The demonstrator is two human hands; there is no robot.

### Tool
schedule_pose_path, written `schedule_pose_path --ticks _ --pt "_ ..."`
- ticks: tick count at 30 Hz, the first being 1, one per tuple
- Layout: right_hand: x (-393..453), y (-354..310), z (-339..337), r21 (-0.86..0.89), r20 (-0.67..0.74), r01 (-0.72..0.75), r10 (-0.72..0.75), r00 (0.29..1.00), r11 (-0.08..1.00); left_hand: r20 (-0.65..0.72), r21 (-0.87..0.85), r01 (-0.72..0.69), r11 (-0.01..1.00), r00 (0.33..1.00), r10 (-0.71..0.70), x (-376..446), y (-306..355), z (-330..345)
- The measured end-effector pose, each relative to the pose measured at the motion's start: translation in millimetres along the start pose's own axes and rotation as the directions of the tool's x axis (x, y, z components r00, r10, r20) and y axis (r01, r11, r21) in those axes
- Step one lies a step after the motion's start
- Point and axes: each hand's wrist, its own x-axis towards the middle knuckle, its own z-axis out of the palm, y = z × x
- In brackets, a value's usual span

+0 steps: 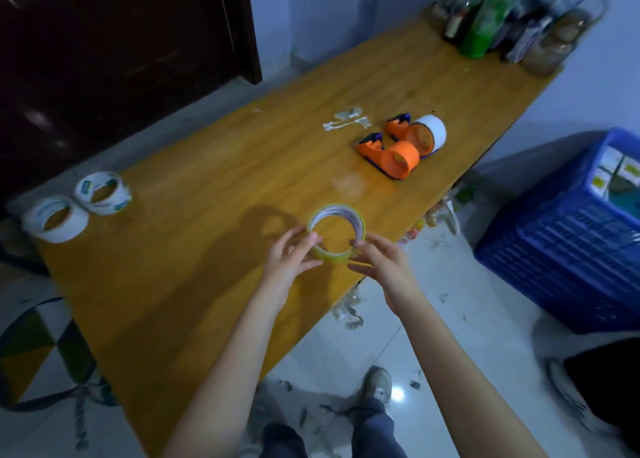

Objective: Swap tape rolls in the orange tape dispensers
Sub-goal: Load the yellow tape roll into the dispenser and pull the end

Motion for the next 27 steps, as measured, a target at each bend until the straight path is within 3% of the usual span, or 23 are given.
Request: schedule_pose_path --ticks 6,14,27 --pt "32 -41 -92 -0.003 0.052 -0.012 0.012 0.999 1.000 -0.099 0.120 -0.011 0.993 0.995 0.023 25 -20 93" --pt "87 -87 -185 -0.060 0.048 0.004 -0.002 0.999 0.998 -0.099 0.135 -0.018 0.991 0.995 0.031 56 -28 198" --pt "198 -138 -211 -0.080 0.128 -0.048 0.058 0.990 0.996 -0.121 0.245 -0.041 0.969 0.990 0.072 140 -5 244"
